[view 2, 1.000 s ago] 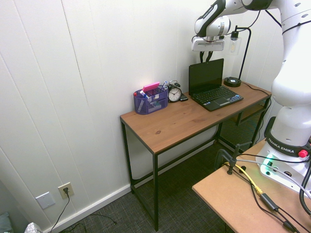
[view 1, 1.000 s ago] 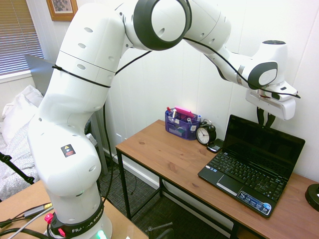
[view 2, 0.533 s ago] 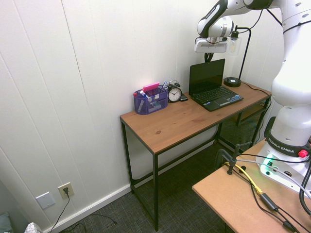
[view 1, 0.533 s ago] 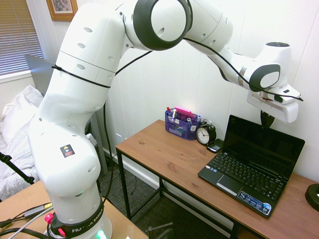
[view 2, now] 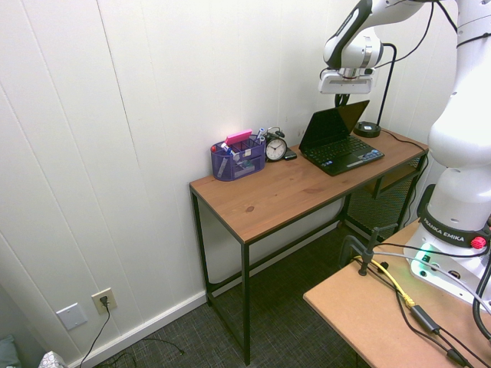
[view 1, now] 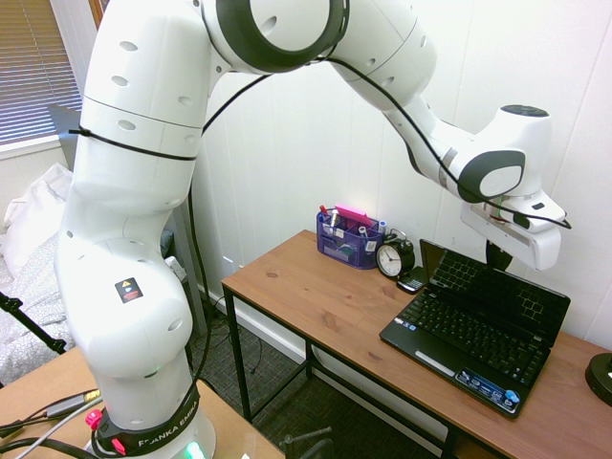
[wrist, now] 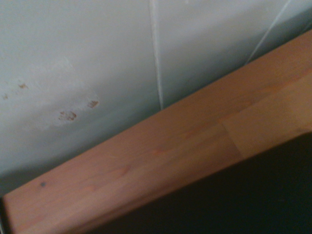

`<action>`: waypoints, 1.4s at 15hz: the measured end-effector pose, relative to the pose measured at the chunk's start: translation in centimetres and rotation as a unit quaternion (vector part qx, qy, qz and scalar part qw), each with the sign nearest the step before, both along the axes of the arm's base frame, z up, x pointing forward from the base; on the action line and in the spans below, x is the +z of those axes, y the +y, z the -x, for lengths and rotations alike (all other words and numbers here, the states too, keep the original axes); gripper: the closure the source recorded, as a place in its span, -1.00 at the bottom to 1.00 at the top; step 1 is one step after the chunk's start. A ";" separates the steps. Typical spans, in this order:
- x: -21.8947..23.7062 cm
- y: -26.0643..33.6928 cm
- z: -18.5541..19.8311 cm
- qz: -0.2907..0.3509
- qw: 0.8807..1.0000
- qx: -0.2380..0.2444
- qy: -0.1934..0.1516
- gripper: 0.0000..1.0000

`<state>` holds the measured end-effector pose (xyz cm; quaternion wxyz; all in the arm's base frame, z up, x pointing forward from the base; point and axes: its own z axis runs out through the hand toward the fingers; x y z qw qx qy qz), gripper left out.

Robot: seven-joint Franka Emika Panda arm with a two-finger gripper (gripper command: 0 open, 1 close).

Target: Close the laptop lid

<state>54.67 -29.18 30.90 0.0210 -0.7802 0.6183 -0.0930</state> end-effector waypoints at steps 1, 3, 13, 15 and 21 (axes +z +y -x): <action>-0.2 0.1 1.1 -0.001 1.000 -0.001 0.001 1.00; -0.4 0.1 2.8 -0.002 1.000 -0.002 0.001 1.00; -5.9 -0.1 8.8 -0.034 0.998 -0.003 0.047 1.00; -7.8 -0.2 9.0 -0.038 0.998 -0.006 0.054 1.00; -11.1 -0.8 9.4 -0.045 0.997 -0.010 0.063 1.00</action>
